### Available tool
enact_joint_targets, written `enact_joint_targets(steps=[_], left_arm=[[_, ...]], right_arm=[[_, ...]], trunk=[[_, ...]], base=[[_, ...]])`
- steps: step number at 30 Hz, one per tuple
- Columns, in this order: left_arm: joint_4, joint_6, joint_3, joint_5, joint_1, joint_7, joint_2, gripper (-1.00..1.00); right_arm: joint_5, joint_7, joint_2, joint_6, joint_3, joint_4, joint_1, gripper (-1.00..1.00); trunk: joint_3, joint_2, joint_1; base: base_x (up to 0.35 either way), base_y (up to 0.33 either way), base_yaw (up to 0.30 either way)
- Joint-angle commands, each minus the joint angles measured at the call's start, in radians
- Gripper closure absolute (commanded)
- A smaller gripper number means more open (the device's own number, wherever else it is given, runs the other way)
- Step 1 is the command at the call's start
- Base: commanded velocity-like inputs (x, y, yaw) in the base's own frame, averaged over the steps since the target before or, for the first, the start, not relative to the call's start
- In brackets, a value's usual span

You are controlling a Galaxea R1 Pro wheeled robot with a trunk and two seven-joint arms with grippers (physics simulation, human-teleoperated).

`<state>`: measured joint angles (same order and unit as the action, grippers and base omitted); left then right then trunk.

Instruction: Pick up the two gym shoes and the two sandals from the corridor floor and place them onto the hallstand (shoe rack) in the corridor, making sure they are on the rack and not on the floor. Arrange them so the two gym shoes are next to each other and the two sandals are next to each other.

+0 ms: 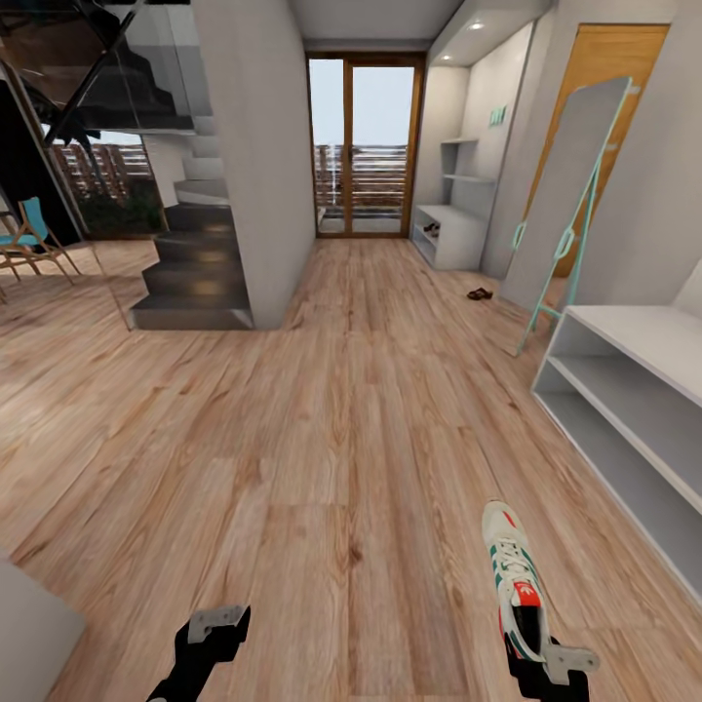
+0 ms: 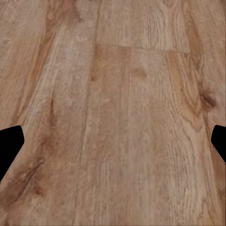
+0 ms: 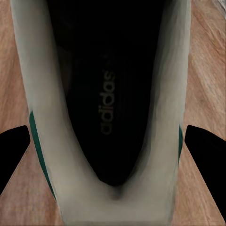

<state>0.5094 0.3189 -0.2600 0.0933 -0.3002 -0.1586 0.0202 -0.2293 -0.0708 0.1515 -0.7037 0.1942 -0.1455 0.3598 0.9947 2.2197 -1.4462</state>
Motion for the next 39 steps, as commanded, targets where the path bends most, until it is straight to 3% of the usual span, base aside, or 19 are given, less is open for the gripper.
enact_joint_targets(steps=[1,39], left_arm=[[0.0,0.003,-0.008,0.01,-0.001,-0.006,0.001,-1.0],[0.001,0.003,-0.008,0.008,0.0,-0.006,0.001,-1.0]], right_arm=[[-0.003,-0.007,0.0,-0.002,0.008,0.0,0.001,1.0],[-0.002,-0.009,0.0,0.0,0.01,0.0,0.0,1.0]], trunk=[[0.001,0.0,0.0],[0.001,0.0,0.0]], base=[[0.339,0.0,0.0],[0.339,0.0,0.0]])
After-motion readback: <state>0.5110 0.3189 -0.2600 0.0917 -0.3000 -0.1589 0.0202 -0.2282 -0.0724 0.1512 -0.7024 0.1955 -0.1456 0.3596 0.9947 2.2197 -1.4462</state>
